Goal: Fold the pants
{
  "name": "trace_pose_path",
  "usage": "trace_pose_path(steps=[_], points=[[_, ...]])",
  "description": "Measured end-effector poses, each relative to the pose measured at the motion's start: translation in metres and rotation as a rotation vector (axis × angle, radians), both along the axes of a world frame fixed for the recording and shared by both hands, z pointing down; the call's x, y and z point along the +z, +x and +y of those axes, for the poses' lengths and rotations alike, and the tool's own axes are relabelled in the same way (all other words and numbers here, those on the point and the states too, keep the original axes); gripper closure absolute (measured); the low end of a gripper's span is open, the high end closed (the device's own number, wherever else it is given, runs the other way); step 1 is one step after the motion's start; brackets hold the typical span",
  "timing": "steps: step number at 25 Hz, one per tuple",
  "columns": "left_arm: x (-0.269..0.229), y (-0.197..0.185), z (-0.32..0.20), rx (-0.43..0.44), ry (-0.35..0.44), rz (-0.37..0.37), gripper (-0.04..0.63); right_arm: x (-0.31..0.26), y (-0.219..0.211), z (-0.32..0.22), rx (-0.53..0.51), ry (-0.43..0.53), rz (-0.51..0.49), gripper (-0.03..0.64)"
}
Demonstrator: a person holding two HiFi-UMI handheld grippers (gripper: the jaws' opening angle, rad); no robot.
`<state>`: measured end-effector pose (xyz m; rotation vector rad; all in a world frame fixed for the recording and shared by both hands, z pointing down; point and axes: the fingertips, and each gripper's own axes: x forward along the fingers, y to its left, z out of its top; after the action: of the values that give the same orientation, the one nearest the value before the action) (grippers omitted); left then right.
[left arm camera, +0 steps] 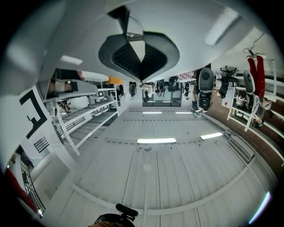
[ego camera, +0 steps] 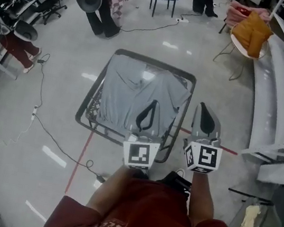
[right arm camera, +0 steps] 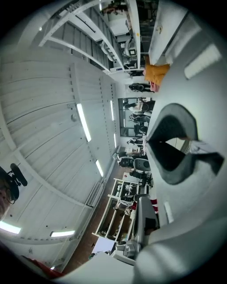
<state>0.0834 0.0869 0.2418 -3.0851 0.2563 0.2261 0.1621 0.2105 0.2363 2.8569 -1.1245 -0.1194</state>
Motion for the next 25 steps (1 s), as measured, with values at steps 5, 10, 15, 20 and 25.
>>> trace_pose_path(steps=[5,10,15,20,25], points=[[0.008,0.026,-0.003,-0.111,0.027,-0.018,0.592,0.01,0.044,-0.014,-0.113,0.007,-0.004,0.615],[0.026,0.062,0.004,-0.264,0.036,-0.055,0.592,0.021,0.101,-0.019,-0.251,0.017,-0.014,0.615],[0.019,0.083,0.012,-0.465,0.011,-0.045,0.592,0.023,0.142,-0.023,-0.424,0.012,-0.021,0.615],[0.015,0.089,0.031,-0.622,0.014,-0.069,0.592,0.02,0.166,-0.022,-0.574,0.008,-0.038,0.615],[0.025,0.08,0.052,-0.761,0.009,-0.103,0.592,0.026,0.176,-0.016,-0.701,0.001,-0.046,0.615]])
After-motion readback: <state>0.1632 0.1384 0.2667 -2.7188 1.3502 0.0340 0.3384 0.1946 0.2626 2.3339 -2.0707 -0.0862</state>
